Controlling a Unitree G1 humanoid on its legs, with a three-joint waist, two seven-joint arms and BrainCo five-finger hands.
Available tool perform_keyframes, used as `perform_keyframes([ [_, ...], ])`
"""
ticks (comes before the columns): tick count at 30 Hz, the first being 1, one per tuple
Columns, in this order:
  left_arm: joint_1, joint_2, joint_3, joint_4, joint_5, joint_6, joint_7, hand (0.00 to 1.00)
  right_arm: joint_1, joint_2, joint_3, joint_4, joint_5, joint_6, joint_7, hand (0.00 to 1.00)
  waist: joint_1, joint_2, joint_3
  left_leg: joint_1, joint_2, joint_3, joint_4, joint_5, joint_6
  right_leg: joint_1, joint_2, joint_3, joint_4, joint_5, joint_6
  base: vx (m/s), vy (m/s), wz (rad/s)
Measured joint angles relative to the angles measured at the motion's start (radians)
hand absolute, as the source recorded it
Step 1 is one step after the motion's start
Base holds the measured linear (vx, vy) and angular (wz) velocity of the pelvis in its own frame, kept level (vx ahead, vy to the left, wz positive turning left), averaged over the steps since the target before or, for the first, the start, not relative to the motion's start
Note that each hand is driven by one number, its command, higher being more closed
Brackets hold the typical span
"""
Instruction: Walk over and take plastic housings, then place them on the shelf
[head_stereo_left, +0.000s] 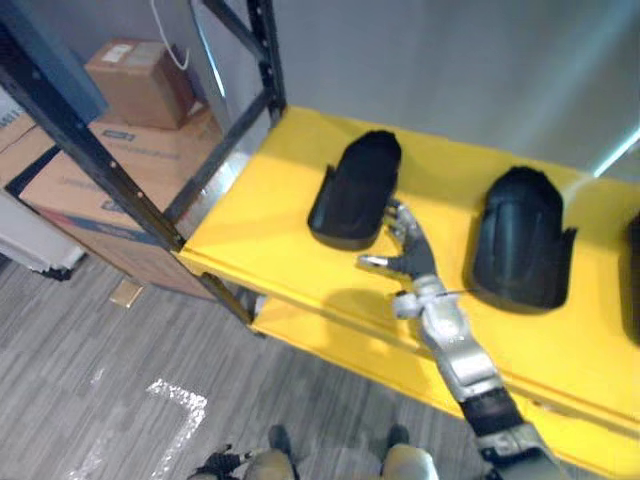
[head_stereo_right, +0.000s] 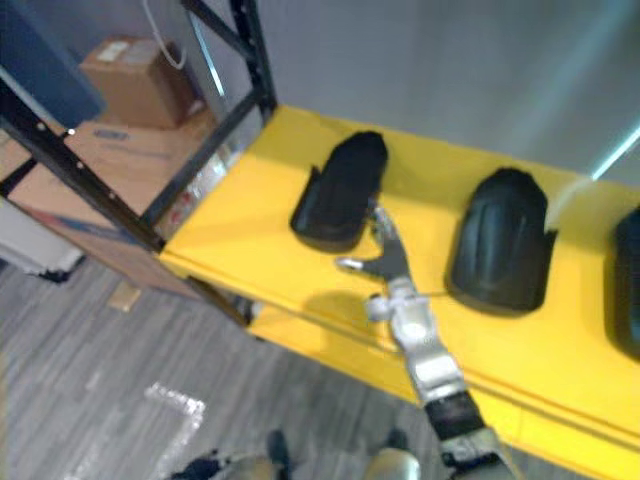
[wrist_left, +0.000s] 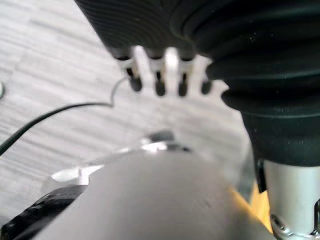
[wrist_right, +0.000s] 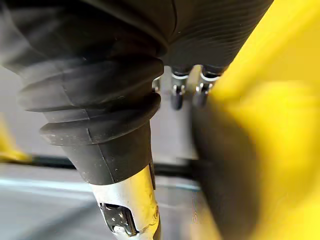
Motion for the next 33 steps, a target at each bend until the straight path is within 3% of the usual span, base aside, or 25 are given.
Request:
perform_keyframes([
  [4,0.033,-0.003,0.067,-0.001,-0.001,-0.002,0.021,0.0,-0.064,-0.031,-0.243,-0.148,0.058,-0.023,-0.082,0.0,0.01,-0.043,-0.054,0.051,0.001,0.003,-0.029,0.0,0.0,0.052,0.008,0.002,-0.032,0.017,-0.004,0.09,0.001,0.03],
  [10,0.062,-0.015,0.156,0.0,-0.012,-0.002,0.062,0.0,-0.091,-0.138,-0.439,-0.259,0.073,-0.091,-0.191,0.0,0.002,-0.056,-0.105,0.068,-0.001,0.021,-0.051,0.0,0.0,0.051,0.01,0.009,-0.038,0.048,-0.017,0.01,0.029,-0.06],
  [13,0.071,-0.019,0.2,0.001,-0.023,-0.002,0.082,0.0,-0.075,-0.177,-0.537,-0.265,-0.015,-0.107,-0.255,0.0,-0.016,-0.072,-0.119,0.068,-0.001,0.03,-0.058,-0.001,-0.001,0.048,0.011,0.026,-0.045,0.051,-0.018,-0.07,0.005,-0.09],
  [14,0.079,-0.021,0.216,0.002,-0.041,-0.002,0.089,0.0,-0.038,-0.196,-0.596,-0.265,-0.088,-0.102,-0.311,0.0,-0.019,-0.076,-0.131,0.067,0.001,0.035,-0.06,-0.002,-0.003,0.043,0.013,0.036,-0.049,0.051,-0.018,-0.08,-0.015,-0.14],
  [17,0.104,-0.037,0.254,0.004,-0.064,-0.002,0.097,0.0,0.063,-0.217,-0.702,-0.243,-0.133,-0.091,-0.407,0.0,-0.027,-0.073,-0.157,0.067,0.01,0.062,-0.06,-0.002,-0.009,0.023,0.023,0.065,-0.048,0.051,-0.018,-0.06,-0.024,-0.3],
  [21,0.145,-0.05,0.281,0.024,-0.107,-0.001,0.094,0.0,0.259,-0.211,-0.865,-0.053,-0.121,-0.093,-0.57,0.0,-0.088,-0.053,-0.192,0.068,0.031,0.114,-0.061,0.007,-0.027,-0.01,0.049,0.115,-0.049,0.042,-0.032,-0.06,-0.055,-0.37],
  [23,0.148,-0.057,0.28,0.043,-0.128,0.001,0.08,0.0,0.328,-0.201,-0.918,0.043,-0.114,-0.114,-0.646,0.0,-0.108,-0.038,-0.201,0.07,0.036,0.132,-0.061,0.009,-0.029,-0.016,0.056,0.127,-0.055,0.037,-0.039,-0.06,-0.042,-0.32],
  [25,0.144,-0.07,0.28,0.04,-0.128,-0.003,0.059,0.0,0.407,-0.163,-1.028,0.22,-0.044,-0.173,-0.761,0.0,-0.126,-0.018,-0.21,0.09,0.038,0.162,-0.061,0.007,-0.031,-0.018,0.059,0.15,-0.052,0.031,-0.045,-0.04,-0.007,-0.32],
  [26,0.141,-0.069,0.279,0.04,-0.129,-0.003,0.057,0.0,0.423,-0.151,-1.06,0.277,-0.019,-0.188,-0.777,0.0,-0.128,-0.017,-0.21,0.094,0.038,0.167,-0.061,0.003,-0.035,-0.019,0.06,0.155,-0.052,0.03,-0.045,-0.05,0.01,-0.28],
  [28,0.129,-0.064,0.272,0.04,-0.138,-0.003,0.048,0.0,0.476,-0.112,-1.164,0.518,0.144,-0.254,-0.757,0.0,-0.142,-0.019,-0.211,0.107,0.036,0.186,-0.06,-0.004,-0.042,-0.019,0.058,0.171,-0.053,0.029,-0.045,-0.06,0.026,-0.23],
  [31,0.113,-0.057,0.264,0.042,-0.146,-0.004,0.047,0.0,0.516,-0.054,-1.216,0.703,0.282,-0.272,-0.64,0.0,-0.155,-0.022,-0.21,0.119,0.032,0.2,-0.061,-0.006,-0.043,-0.017,0.053,0.173,-0.053,0.029,-0.047,-0.02,0.031,-0.2],
  [32,0.089,-0.049,0.231,0.042,-0.175,-0.007,0.044,0.0,0.544,0.022,-1.209,0.768,0.359,-0.272,-0.519,0.0,-0.154,-0.023,-0.211,0.124,0.031,0.213,-0.061,-0.01,-0.037,-0.016,0.049,0.173,-0.051,0.03,-0.049,-0.01,0.021,-0.21],
  [33,0.079,-0.049,0.227,0.042,-0.176,-0.01,0.04,0.0,0.548,0.049,-1.197,0.778,0.375,-0.272,-0.479,0.0,-0.153,-0.022,-0.21,0.124,0.03,0.216,-0.061,-0.011,-0.036,-0.018,0.048,0.172,-0.052,0.031,-0.051,-0.01,0.03,-0.17],
])
